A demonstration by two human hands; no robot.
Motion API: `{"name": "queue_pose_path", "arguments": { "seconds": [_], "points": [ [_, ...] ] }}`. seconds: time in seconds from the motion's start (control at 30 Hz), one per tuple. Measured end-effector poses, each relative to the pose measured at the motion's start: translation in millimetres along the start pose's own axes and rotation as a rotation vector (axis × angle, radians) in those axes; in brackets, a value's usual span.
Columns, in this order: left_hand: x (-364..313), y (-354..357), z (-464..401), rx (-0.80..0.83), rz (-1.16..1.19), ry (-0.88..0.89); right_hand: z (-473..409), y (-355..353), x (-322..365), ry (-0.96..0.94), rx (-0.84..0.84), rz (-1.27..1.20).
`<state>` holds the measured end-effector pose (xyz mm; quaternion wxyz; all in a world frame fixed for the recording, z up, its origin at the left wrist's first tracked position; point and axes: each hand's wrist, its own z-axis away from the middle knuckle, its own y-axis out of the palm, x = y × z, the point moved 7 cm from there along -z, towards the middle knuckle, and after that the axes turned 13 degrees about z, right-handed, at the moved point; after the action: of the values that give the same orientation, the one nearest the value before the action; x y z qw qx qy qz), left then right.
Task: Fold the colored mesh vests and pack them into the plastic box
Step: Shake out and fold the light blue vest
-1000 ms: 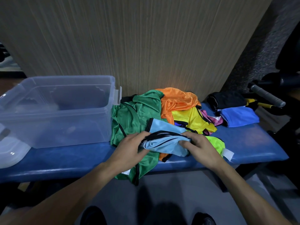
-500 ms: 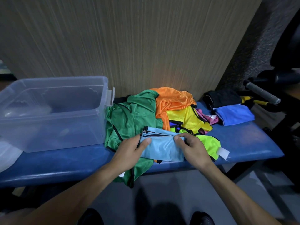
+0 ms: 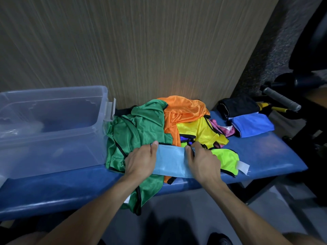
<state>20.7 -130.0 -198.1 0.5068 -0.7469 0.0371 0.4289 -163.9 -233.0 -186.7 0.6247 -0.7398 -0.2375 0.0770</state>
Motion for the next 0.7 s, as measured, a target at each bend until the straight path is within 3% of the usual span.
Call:
{"name": "queue_pose_path", "arguments": {
  "seconds": [0.17,0.47,0.7],
  "points": [
    [-6,-1,-4,-0.012,-0.112,-0.002,-4,-2,5,0.019,0.031,0.078],
    [-23,1,-5,-0.234,-0.392,0.426,-19,-5,-1,0.094,0.182,0.119],
    [-20,2,-7,-0.248,-0.323,0.430,-29,-1,-12,0.251,0.259,-0.259]
  ]
}}
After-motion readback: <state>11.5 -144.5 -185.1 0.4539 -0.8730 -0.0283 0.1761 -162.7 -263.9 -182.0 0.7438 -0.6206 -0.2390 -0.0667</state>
